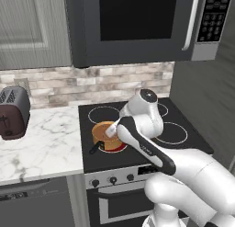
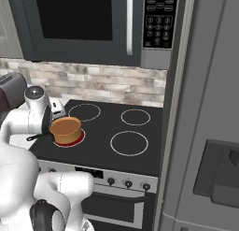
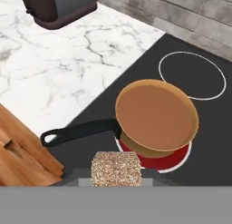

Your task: Pick up the sugar cube(s) and place them in the saucepan with hot chocolate.

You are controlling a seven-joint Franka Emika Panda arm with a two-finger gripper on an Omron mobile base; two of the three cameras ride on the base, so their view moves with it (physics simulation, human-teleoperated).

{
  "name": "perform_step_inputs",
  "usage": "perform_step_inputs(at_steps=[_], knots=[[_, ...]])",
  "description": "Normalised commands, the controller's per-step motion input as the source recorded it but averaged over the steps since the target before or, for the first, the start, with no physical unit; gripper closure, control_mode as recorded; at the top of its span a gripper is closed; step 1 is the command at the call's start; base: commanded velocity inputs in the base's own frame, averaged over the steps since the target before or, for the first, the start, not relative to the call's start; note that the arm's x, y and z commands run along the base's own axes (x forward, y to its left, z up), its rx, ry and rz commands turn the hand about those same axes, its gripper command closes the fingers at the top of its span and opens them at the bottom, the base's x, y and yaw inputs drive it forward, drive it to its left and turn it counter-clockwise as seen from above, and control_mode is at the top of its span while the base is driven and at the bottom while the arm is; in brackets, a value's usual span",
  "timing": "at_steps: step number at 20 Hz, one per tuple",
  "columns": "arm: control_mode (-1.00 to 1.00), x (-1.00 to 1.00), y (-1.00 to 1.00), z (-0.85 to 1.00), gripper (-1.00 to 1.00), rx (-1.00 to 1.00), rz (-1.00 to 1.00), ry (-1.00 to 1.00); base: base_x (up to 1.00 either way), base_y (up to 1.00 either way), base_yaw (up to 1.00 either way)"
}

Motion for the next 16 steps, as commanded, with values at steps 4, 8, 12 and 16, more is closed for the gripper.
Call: perform_step_inputs(at_steps=[4,8,12,16], knots=[[-1.0,0.2,-0.1,-0.25,1.0,-0.24,0.0,0.22,0.0,0.0,0.0],[-1.0,0.34,0.39,-0.23,1.0,-0.24,0.0,0.22,0.0,0.0,0.0],[-1.0,0.38,0.35,0.0,1.0,-0.13,0.0,0.14,0.0,0.0,0.0],[-1.0,0.24,0.0,0.0,1.0,0.0,0.02,0.06,0.0,0.0,0.0]])
